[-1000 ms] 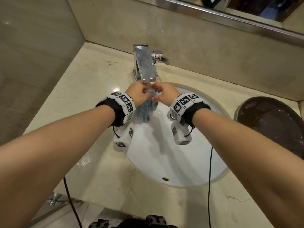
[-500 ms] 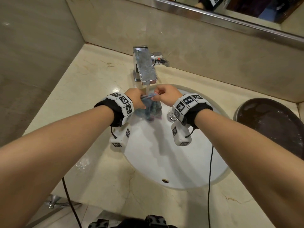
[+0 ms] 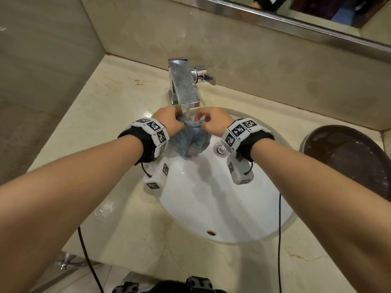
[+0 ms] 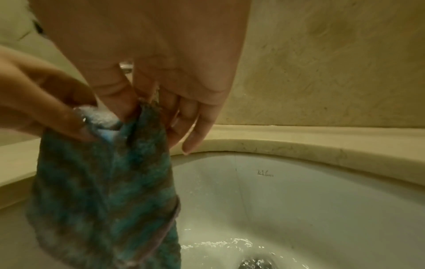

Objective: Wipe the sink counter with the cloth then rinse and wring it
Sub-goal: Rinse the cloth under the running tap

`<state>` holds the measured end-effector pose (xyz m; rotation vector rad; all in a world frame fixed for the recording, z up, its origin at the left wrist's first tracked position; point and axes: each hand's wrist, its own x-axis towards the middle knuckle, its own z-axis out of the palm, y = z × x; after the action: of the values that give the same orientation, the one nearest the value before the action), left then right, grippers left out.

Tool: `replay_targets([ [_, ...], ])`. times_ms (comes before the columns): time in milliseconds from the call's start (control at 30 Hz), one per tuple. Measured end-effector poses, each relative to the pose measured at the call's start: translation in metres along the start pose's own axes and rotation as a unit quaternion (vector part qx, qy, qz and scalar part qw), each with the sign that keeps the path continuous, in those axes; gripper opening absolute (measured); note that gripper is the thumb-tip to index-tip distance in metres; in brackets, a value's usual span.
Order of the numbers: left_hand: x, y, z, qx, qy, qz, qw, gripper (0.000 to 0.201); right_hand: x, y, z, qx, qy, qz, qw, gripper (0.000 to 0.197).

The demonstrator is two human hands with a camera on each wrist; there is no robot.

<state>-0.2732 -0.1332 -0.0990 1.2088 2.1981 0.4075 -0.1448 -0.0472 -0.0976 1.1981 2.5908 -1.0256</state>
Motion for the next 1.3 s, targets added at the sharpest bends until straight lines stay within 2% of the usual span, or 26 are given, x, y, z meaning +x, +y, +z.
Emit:
replay_targets([
  [33,0.000,0.002,0.000,-0.030,0.000,0.002,1.000,0.032,-0.002,-0.001,0.000,-0.008,-0.017,-0.011,1.000,0.023],
  [133,-0.001,0.008,0.002,-0.089,0.008,0.006,0.996,0.029,-0.003,-0.004,0.004,-0.035,-0.055,-0.026,0.998,0.046],
  [167,-0.001,0.009,0.003,-0.099,0.008,0.008,0.995,0.029,-0.002,-0.005,0.005,-0.033,-0.053,-0.015,0.998,0.045],
  [267,0.001,0.008,0.003,-0.099,0.003,0.001,0.995,0.034,0.002,-0.007,0.003,-0.009,-0.024,0.043,0.999,0.017],
  [367,0.004,0.001,0.003,-0.109,-0.015,-0.003,0.994,0.045,0.004,-0.005,0.002,0.054,-0.017,0.059,0.997,0.019],
  [433,0.003,-0.001,0.001,-0.116,-0.049,0.009,0.992,0.050,0.004,-0.003,0.002,0.069,-0.014,0.043,0.997,0.008],
  [500,0.003,-0.001,0.001,-0.054,-0.070,0.019,0.996,0.045,0.004,0.000,0.004,0.065,-0.003,0.034,0.997,0.021],
  [600,0.002,-0.001,0.002,0.043,-0.043,0.034,0.998,0.030,0.004,0.002,0.007,0.082,0.003,0.021,0.996,0.025],
  [700,0.001,0.000,0.004,0.062,0.008,0.020,0.998,0.025,-0.001,0.003,0.005,0.071,-0.052,0.014,0.996,0.036],
  [800,-0.001,0.005,0.008,0.051,0.038,0.002,0.998,0.022,-0.006,0.005,0.000,0.078,-0.097,0.015,0.992,0.031],
  [900,0.000,0.009,0.013,-0.021,0.042,-0.028,0.998,0.029,-0.012,0.007,-0.003,0.154,-0.124,0.033,0.980,0.012],
  [1033,0.002,0.008,0.019,-0.148,0.051,-0.078,0.985,0.041,-0.020,0.008,-0.002,0.210,-0.157,0.055,0.963,0.012],
  [1067,0.004,0.006,0.021,-0.169,0.046,-0.082,0.981,0.039,-0.020,0.008,0.000,0.224,-0.160,0.061,0.959,0.015],
  [1167,0.009,-0.002,0.025,-0.240,0.028,-0.086,0.967,0.010,-0.017,0.009,0.007,0.242,-0.163,0.072,0.954,0.024],
  [1233,0.011,-0.006,0.028,-0.302,0.016,-0.084,0.949,0.022,-0.015,0.009,0.010,0.241,-0.158,0.078,0.954,0.026],
  [1300,0.009,-0.005,0.029,-0.369,0.001,-0.065,0.927,0.016,-0.013,0.007,0.010,0.225,-0.133,0.088,0.961,0.024],
])
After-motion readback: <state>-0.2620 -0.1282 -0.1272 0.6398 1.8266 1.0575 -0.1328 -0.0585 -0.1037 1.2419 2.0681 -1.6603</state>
